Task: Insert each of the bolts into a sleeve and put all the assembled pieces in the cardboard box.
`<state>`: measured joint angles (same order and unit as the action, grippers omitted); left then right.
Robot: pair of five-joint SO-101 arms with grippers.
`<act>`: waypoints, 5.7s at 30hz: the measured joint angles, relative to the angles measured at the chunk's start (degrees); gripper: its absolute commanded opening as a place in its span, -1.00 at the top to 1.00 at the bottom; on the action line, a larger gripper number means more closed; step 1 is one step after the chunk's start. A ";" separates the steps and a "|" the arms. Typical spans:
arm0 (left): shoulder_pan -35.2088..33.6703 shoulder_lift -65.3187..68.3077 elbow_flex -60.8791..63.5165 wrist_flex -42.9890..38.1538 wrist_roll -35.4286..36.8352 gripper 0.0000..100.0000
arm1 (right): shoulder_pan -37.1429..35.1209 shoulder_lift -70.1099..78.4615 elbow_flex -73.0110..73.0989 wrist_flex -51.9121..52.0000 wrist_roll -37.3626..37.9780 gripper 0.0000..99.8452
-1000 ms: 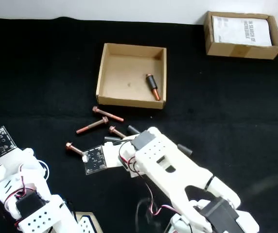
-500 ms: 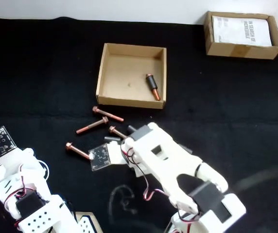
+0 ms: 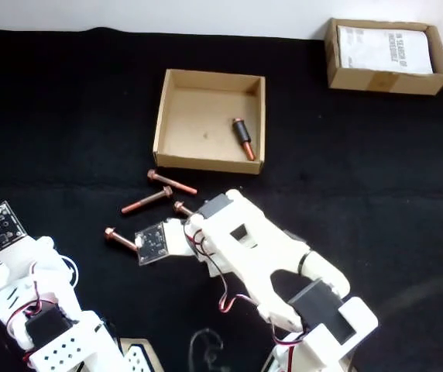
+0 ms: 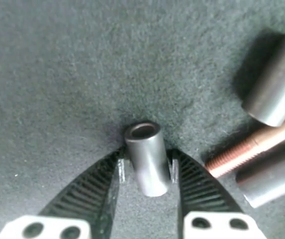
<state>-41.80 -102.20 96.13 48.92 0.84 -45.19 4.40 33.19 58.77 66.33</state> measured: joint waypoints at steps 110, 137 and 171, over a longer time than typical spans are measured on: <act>34.37 100.48 -69.71 34.64 36.04 0.71 | 24.18 -69.80 36.04 0.44 -27.08 0.98; 30.68 108.75 -70.51 27.60 37.45 0.71 | 26.11 -69.80 36.22 0.44 -26.99 0.98; 29.63 109.45 -71.74 31.65 37.45 0.71 | 26.29 -69.80 36.22 0.44 -26.90 0.98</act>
<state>-12.18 7.25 24.40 80.57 38.29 -18.90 -65.41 69.41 59.21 39.43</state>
